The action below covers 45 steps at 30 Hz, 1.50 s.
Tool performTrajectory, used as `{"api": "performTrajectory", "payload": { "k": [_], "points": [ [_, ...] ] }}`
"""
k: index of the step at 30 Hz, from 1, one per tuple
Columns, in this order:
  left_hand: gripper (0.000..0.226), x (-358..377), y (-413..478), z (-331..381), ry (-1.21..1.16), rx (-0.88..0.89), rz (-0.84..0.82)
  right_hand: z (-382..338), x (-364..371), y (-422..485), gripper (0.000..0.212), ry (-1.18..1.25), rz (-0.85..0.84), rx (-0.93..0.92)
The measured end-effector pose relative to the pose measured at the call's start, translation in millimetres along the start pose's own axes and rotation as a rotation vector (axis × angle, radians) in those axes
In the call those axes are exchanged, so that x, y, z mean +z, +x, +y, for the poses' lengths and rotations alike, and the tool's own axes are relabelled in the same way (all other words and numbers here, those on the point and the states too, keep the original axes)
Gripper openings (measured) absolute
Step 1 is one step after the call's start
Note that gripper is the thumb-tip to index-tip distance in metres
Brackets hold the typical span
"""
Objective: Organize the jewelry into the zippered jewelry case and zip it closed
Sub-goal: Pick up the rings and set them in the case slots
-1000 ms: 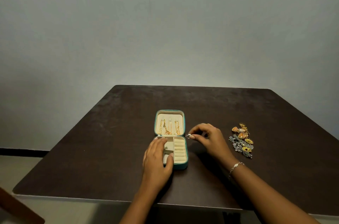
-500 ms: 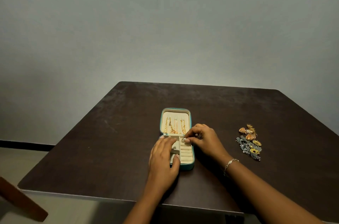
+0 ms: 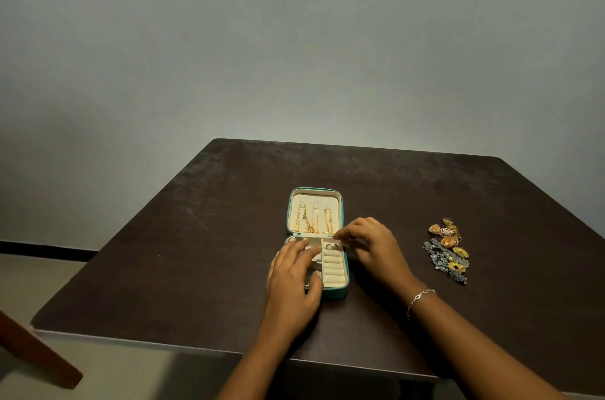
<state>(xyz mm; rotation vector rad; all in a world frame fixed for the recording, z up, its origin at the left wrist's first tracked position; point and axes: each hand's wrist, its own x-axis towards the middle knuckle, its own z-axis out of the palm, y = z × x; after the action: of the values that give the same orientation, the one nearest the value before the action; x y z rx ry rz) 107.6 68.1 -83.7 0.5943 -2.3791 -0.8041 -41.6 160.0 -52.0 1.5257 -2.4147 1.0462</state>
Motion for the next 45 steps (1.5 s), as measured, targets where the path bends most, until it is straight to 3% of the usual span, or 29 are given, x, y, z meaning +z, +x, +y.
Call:
{"api": "performTrajectory", "payload": {
  "k": [4, 22, 25, 29, 32, 36, 38, 41, 45],
  "points": [
    [0.054, 0, -1, 0, -0.012, -0.003, 0.002, 4, 4, -3, 0.031, -0.089, 0.036, -0.085],
    [0.049, 2, -1, -2, 0.014, 0.034, 0.056, 6, 1, -11, 0.040, -0.012, 0.060, -0.060],
    [0.044, 4, -1, -1, 0.069, 0.137, 0.166, 7, -7, -18, 0.039, -0.012, 0.061, -0.064],
    [0.032, 4, -2, 1, 0.199, 0.297, 0.305, 18, -20, -34, 0.020, -0.022, 0.065, -0.109],
    [0.032, 4, -4, 2, 0.246, 0.367, 0.323, 29, -30, -46, 0.014, -0.061, 0.059, -0.139],
    [0.034, 3, -7, 8, 0.284, 0.437, 0.337, 44, -48, -61, 0.029, -0.092, 0.081, -0.145],
    [0.034, 3, -7, 9, 0.306, 0.473, 0.347, 52, -57, -65, 0.029, -0.096, 0.115, -0.109],
    [0.034, 10, -8, 18, 0.314, 0.527, 0.331, 65, -71, -71, 0.011, -0.121, 0.178, -0.031],
    [0.038, 29, -6, 44, 0.321, 0.563, 0.257, 89, -86, -74, 0.018, -0.171, 0.253, 0.118]
  ]
}}
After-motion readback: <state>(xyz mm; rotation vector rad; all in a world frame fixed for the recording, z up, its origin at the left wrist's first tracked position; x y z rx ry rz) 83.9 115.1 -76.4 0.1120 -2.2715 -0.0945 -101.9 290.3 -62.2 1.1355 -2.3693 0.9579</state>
